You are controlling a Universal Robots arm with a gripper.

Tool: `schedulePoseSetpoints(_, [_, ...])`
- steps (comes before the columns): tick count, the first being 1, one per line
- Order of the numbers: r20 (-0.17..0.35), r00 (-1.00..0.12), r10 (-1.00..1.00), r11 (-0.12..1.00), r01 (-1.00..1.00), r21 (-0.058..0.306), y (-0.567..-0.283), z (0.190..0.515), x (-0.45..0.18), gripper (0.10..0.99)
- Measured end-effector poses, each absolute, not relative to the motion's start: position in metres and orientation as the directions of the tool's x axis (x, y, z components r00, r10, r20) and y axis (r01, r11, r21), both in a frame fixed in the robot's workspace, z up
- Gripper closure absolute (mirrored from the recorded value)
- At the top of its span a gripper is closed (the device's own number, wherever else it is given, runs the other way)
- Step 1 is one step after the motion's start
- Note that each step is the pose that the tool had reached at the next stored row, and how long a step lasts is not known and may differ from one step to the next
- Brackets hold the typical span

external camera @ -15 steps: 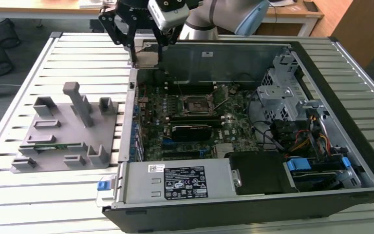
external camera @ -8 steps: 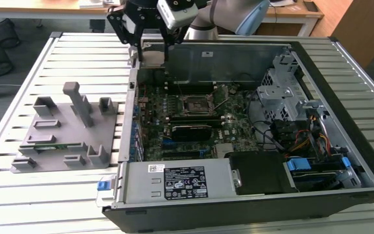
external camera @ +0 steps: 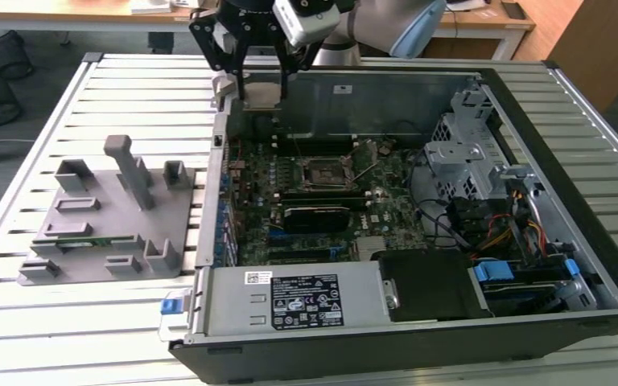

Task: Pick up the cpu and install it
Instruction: 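Pick up the cpu and move it towards the insertion slot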

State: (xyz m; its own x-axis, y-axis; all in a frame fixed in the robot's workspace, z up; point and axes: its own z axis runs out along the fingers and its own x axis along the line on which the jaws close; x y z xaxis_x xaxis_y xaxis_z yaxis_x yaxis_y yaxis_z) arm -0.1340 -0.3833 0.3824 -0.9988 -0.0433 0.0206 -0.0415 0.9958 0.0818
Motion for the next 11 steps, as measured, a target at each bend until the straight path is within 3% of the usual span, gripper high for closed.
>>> schedulePoseSetpoints(11, [0.021, -0.999, -0.044, 0.996, -0.042, 0.082, -0.379, 0.382, -0.121, 0.557])
